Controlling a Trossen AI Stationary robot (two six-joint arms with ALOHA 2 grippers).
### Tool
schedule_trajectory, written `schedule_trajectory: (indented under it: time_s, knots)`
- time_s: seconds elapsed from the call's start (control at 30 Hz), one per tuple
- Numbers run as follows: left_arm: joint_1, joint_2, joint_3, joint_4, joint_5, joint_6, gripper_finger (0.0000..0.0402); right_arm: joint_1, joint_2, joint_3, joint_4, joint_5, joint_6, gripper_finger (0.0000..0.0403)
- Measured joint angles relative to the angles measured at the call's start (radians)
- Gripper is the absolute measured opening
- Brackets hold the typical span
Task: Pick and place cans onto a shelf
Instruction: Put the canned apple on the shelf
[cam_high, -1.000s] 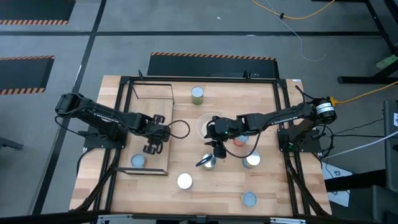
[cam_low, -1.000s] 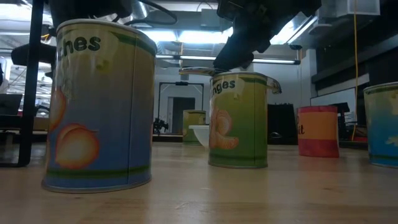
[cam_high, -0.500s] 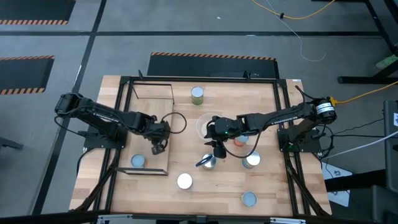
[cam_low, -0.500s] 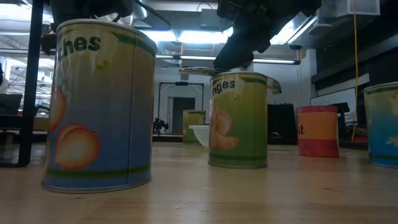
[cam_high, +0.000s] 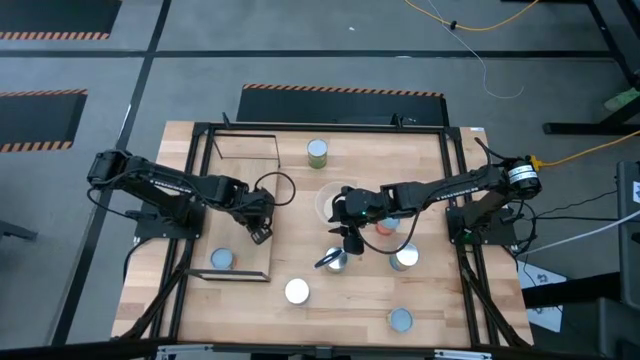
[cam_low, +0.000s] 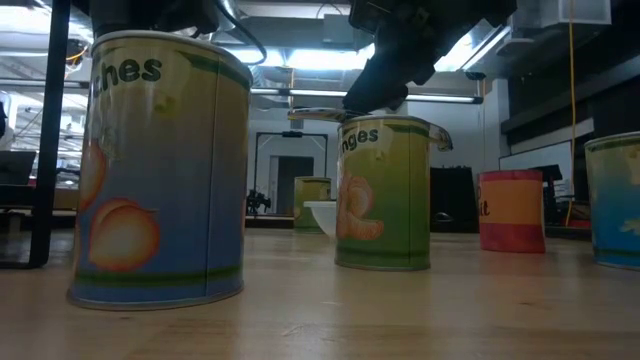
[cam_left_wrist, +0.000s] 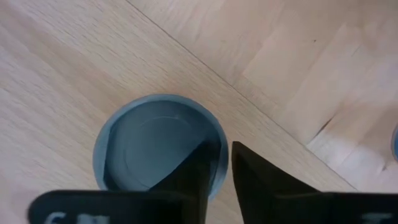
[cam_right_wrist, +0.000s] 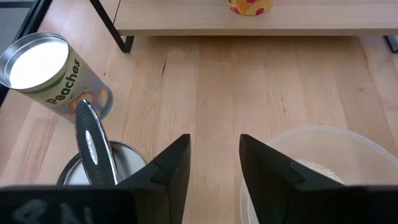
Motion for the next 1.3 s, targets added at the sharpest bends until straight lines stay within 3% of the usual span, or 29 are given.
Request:
schedule_trajectory:
  time_s: [0.2,0.8,1.13,1.3]
  knots:
    - [0.0,0.0,0.0,0.017,-0.001,0.007,0.0101,0.0,0.0,0.0,0.0,0.0,0.0,0.0142]
    - [0.0,-0.139,-0.005,0.037,-0.016,0.065,0.0105,0.0,0.0,0.001,0.0,0.0,0.0,0.0142]
    - [-0.003,-0.185,-0.003,-0.05,0.046,0.484,0.0105,0.0,0.0,0.001,0.0,0.0,-0.001,0.0142]
    - [-0.003,-0.185,-0.003,-0.134,0.025,0.65,0.0105,0.0,0.0,0.001,0.0,0.0,-0.002,0.0142]
